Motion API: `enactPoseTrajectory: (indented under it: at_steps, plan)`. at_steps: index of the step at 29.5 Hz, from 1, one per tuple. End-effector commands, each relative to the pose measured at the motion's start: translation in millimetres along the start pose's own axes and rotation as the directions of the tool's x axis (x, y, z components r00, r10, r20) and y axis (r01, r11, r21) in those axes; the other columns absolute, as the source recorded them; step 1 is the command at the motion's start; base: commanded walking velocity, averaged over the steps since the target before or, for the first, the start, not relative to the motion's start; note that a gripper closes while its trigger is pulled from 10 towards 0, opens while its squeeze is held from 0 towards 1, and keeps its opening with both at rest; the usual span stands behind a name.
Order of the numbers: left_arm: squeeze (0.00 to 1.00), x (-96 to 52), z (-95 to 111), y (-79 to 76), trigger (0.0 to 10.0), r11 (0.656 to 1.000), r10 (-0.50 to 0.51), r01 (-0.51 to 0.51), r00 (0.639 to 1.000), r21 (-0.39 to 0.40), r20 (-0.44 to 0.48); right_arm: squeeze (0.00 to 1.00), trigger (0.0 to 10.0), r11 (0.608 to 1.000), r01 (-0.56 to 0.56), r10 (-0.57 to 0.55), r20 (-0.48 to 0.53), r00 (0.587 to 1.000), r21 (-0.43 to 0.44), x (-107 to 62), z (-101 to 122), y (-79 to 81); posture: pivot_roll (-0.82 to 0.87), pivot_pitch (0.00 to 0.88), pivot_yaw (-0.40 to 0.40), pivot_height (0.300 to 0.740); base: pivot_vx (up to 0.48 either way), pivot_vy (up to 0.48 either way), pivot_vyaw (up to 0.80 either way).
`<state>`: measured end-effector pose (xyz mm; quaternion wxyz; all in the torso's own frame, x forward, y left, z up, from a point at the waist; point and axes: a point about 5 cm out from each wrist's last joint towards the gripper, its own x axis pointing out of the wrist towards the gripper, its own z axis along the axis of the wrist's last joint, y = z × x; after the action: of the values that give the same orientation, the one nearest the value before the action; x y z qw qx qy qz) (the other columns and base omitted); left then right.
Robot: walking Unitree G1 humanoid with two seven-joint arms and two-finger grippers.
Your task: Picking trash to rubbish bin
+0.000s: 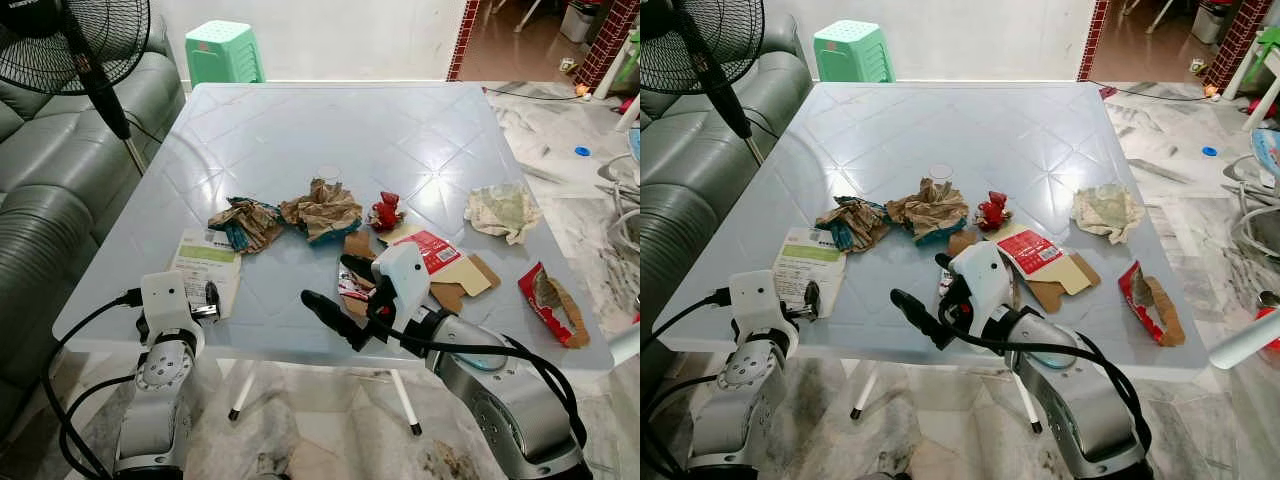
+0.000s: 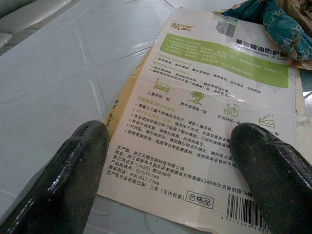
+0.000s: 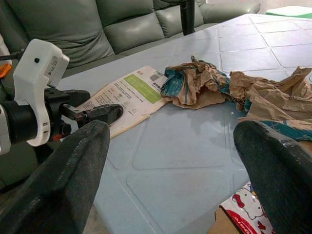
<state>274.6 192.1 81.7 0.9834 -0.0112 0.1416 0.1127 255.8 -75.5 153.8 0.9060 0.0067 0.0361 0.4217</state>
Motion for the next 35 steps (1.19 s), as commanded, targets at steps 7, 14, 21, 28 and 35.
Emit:
enactPoseTrajectory:
  at_steps: [7, 14, 21, 28, 35]
  plan:
    - [0.0, -2.7, -9, -2.5, 10.0, 1.0, -0.013, 0.013, 0.999, 0.016, -0.035, 0.0, 10.0, 1.0, -0.014, 0.014, 0.02, 1.0, -0.008, -0.3, 6, 3.5, -0.06, 0.079, 0.012, 0.74, 0.0, 0.0, 0.0]
    - [0.0, -1.4, 14, 0.4, 10.0, 1.0, -0.006, 0.007, 0.994, -0.016, 0.105, 0.0, 10.0, 1.0, -0.022, 0.021, 0.043, 0.999, 0.005, 0.7, 11, 4.2, -0.06, 0.079, 0.012, 0.74, 0.0, 0.0, 0.0]
    - [0.0, 2.1, 45, 8.5, 10.0, 0.998, 0.013, 0.005, 0.966, -0.068, 0.259, 0.0, 10.0, 1.0, -0.029, 0.028, 0.05, 0.998, 0.006, 1.0, 13, 4.7, -0.06, 0.079, 0.011, 0.74, 0.0, 0.0, 0.0]
    - [0.0, 11.5, 51, 18.3, 10.0, 0.988, 0.053, -0.016, 0.971, -0.155, 0.235, 0.0, 10.0, 0.999, -0.031, 0.031, 0.051, 0.998, 0.006, 1.0, 13, 5.4, -0.07, 0.078, 0.016, 0.74, 0.0, 0.0, 0.0]
    - [0.0, 28.3, 20, 36.7, 10.0, 0.979, 0.107, -0.105, 0.994, -0.175, 0.003, 0.0, 10.0, 0.999, -0.038, 0.037, 0.048, 0.998, 0.009, 0.6, 13, 6.7, -0.07, 0.08, 0.017, 0.74, 0.0, 0.0, 0.0]
